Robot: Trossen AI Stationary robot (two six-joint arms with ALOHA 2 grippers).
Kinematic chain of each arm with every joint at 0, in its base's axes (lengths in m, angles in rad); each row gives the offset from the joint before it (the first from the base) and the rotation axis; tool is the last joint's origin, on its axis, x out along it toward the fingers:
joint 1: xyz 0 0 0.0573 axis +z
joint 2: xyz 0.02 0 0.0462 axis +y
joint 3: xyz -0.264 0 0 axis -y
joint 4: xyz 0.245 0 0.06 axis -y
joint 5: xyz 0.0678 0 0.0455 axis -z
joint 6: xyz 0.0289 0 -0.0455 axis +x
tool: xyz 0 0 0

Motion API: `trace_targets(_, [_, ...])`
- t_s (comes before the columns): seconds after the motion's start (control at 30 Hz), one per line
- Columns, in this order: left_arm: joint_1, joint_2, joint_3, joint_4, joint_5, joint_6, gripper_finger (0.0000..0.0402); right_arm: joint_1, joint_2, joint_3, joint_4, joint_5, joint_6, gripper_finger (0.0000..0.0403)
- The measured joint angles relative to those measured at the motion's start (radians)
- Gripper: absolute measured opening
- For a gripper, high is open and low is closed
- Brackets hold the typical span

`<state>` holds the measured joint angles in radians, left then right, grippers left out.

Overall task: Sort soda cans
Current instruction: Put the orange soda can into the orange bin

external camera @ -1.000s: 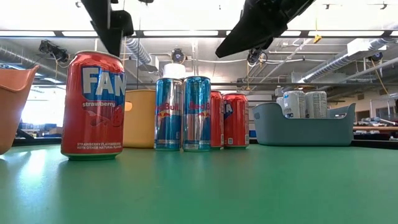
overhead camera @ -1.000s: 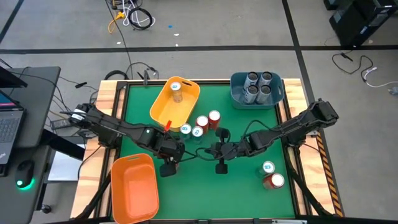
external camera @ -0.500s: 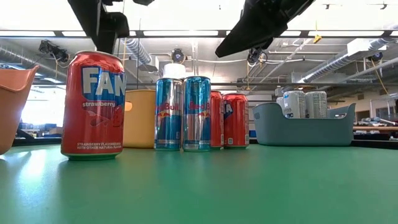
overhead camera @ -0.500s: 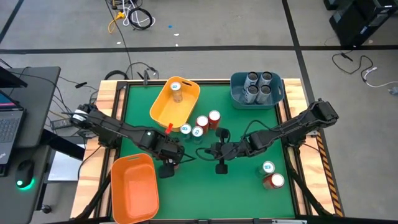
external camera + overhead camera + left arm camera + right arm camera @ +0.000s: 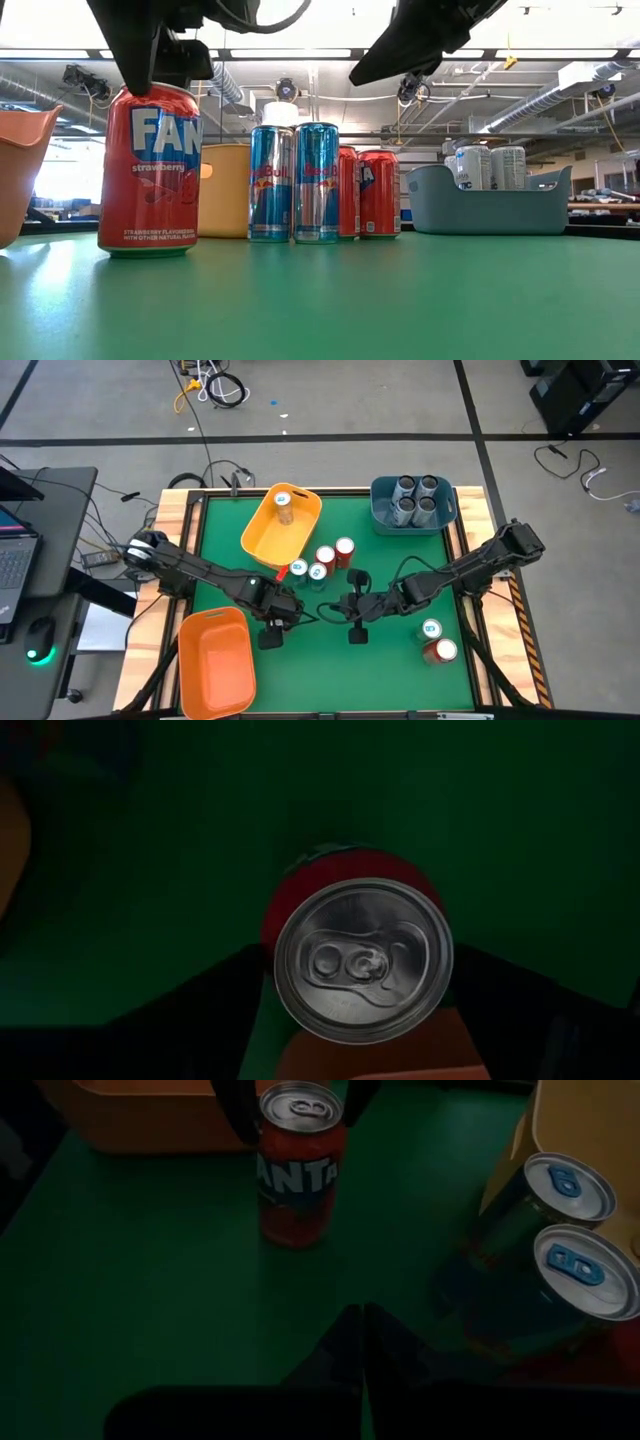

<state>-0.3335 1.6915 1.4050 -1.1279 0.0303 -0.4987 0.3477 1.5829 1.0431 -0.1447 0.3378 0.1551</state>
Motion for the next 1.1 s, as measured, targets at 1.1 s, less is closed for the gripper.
trace_targets(1.1, [-0.001,0.011,-0.002,0.059,0.007,0.042,0.0308,0.000,0.000,0.000,0.001,0.000,0.000,0.0000])
